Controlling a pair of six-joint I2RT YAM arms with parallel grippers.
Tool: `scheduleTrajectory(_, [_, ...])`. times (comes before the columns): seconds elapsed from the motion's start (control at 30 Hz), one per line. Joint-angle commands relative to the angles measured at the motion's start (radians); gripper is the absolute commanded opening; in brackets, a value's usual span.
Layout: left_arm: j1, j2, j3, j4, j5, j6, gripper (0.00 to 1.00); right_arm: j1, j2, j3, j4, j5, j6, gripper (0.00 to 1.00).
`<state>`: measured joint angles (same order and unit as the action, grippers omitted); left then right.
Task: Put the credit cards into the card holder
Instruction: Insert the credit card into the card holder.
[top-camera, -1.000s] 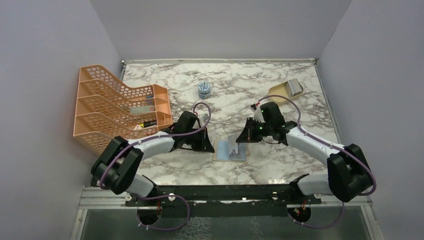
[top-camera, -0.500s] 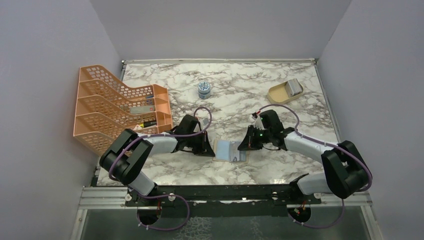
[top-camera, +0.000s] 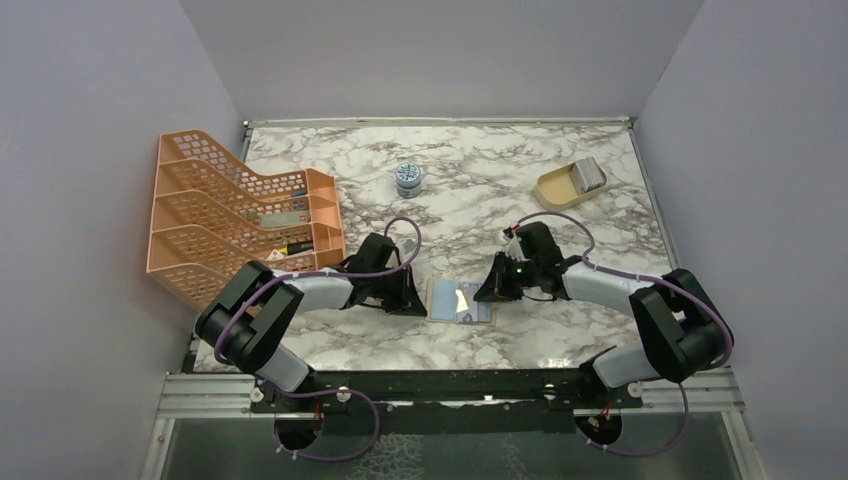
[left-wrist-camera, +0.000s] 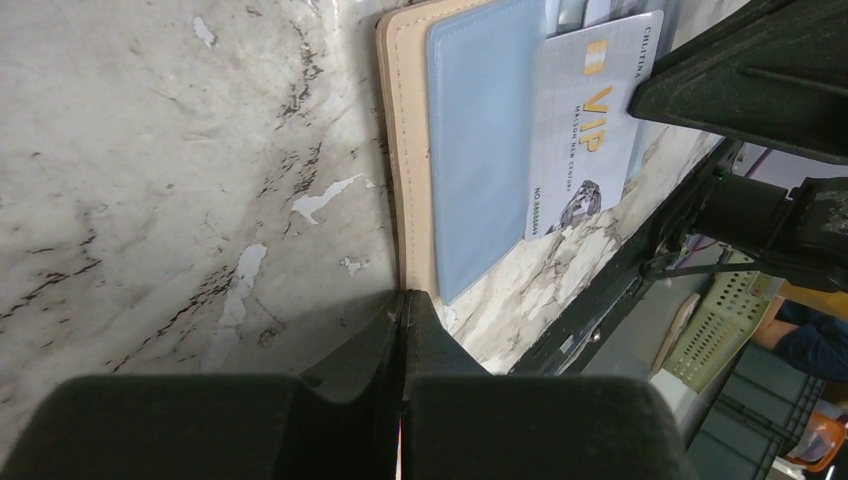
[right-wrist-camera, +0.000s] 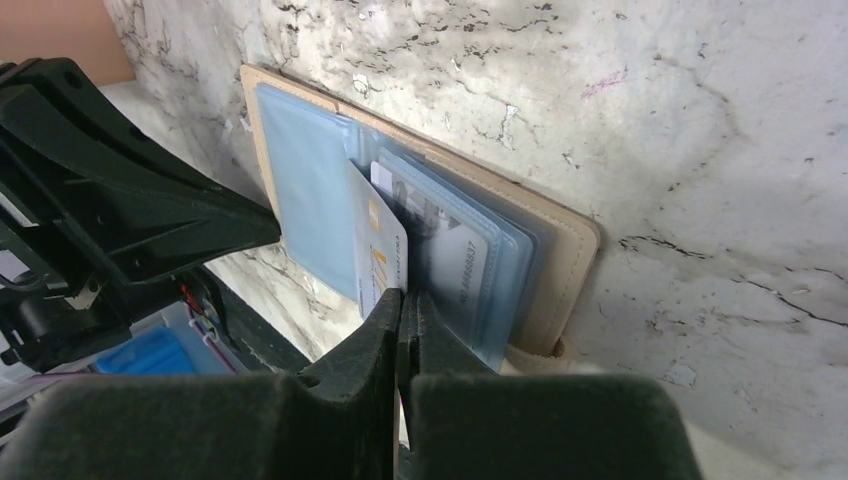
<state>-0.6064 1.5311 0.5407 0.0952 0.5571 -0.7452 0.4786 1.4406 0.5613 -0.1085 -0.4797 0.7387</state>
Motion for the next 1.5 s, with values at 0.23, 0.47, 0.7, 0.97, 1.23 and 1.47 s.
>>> scheduleTrajectory(0.23, [-0.028, -0.027, -0.031, 0.016, -0.037, -0.012, 0.00, 0.003, 0.042, -0.010, 0.083, 0.054, -0.004, 0.01])
scheduleTrajectory(0.47, [-0.048, -0.032, -0.040, 0.034, -0.050, -0.029, 0.00, 0.003, 0.028, -0.023, 0.118, 0.070, 0.016, 0.01])
scheduleTrajectory(0.7, [-0.064, -0.041, -0.053, 0.054, -0.057, -0.051, 0.00, 0.003, 0.022, -0.031, 0.139, 0.074, 0.043, 0.01])
scheduleTrajectory(0.97, [-0.071, -0.027, -0.080, 0.111, -0.042, -0.082, 0.00, 0.003, 0.012, -0.086, 0.221, 0.050, 0.094, 0.01])
scheduleTrajectory(1.23, [-0.076, -0.027, -0.086, 0.133, -0.043, -0.095, 0.00, 0.009, 0.061, -0.092, 0.264, 0.006, 0.109, 0.01])
scheduleTrajectory(1.47, [-0.079, -0.028, -0.081, 0.139, -0.039, -0.096, 0.00, 0.045, 0.121, -0.056, 0.278, -0.018, 0.113, 0.01])
